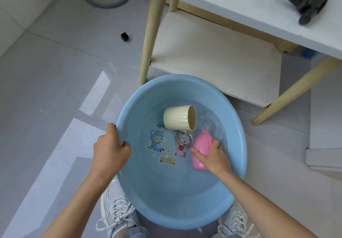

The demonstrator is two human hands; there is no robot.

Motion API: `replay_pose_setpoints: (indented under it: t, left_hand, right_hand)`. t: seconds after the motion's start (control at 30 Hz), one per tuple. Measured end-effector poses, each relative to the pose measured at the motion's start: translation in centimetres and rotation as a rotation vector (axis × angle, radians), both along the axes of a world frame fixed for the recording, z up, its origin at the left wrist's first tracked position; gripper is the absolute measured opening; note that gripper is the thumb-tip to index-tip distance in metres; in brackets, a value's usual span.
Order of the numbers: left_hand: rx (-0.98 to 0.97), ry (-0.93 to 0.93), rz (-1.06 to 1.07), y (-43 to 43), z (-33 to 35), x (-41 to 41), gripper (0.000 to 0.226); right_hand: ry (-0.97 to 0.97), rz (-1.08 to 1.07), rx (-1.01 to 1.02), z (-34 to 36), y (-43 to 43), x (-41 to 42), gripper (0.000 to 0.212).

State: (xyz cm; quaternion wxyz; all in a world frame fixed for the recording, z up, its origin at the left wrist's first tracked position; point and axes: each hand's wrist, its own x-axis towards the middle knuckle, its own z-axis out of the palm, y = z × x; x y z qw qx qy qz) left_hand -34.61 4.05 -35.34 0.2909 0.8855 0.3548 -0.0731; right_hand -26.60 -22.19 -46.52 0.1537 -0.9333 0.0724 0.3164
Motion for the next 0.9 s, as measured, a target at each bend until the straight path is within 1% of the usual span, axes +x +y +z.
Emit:
replay_pose_setpoints:
  t: [0.6,0.8,0.9]
  left_hand:
    - [-0.012,0.008,0.004,0.15,-0.10,-0.11,0.016]
    - [-0.014,0.011,0.006,0.10,-0.21,-0.25,0.016]
    - [-0.008,0.005,0.001,0.07,-0.21,-0.28,0.015]
  right_hand:
    - [-0.003,0.004,-0.004,-0.12,-0.01,0.00,0.081]
    - [0.001,0.002,-0.006,-0.24,-0.09,-0.08,0.086]
    - [-0.004,0.006,-0.009,-0.30,-0.16,-0.08,0.084]
